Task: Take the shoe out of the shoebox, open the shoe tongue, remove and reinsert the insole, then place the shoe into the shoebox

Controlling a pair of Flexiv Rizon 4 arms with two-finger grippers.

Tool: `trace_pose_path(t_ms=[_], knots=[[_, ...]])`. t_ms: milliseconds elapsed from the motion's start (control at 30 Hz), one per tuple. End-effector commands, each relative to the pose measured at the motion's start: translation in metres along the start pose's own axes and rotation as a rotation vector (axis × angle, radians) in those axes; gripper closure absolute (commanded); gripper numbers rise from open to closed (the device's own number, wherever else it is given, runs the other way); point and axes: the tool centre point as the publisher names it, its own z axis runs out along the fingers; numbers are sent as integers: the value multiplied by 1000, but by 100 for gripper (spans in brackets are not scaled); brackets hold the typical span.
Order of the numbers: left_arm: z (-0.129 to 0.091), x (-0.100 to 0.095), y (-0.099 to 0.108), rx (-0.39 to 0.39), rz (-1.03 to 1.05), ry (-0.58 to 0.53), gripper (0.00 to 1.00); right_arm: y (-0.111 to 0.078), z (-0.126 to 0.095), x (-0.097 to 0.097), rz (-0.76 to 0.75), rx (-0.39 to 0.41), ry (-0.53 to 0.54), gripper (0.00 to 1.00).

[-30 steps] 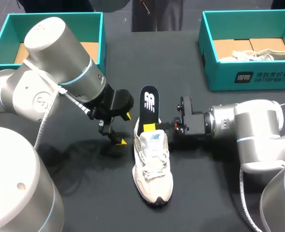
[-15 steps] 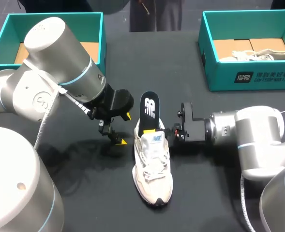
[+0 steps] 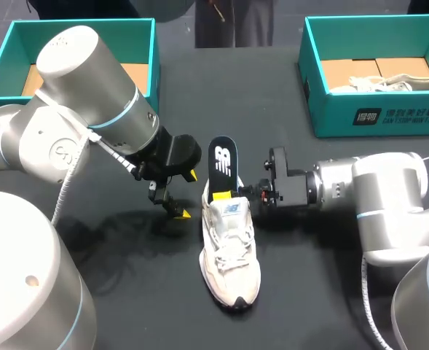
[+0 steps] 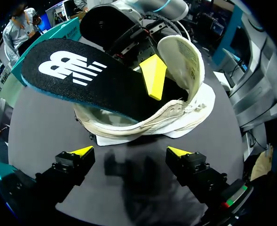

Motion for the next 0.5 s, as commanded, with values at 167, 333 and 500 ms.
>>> trace_pose_path(t_ms=[167, 333, 500], knots=[[0, 0, 0, -1, 0, 1, 0, 12, -4, 1, -11, 18, -10, 64], [0, 0, 0, -1, 0, 1, 0, 20, -6, -2, -14, 19, -17, 66], [0, 0, 0, -1, 0, 1, 0, 25, -7, -6, -9, 17, -22, 76]])
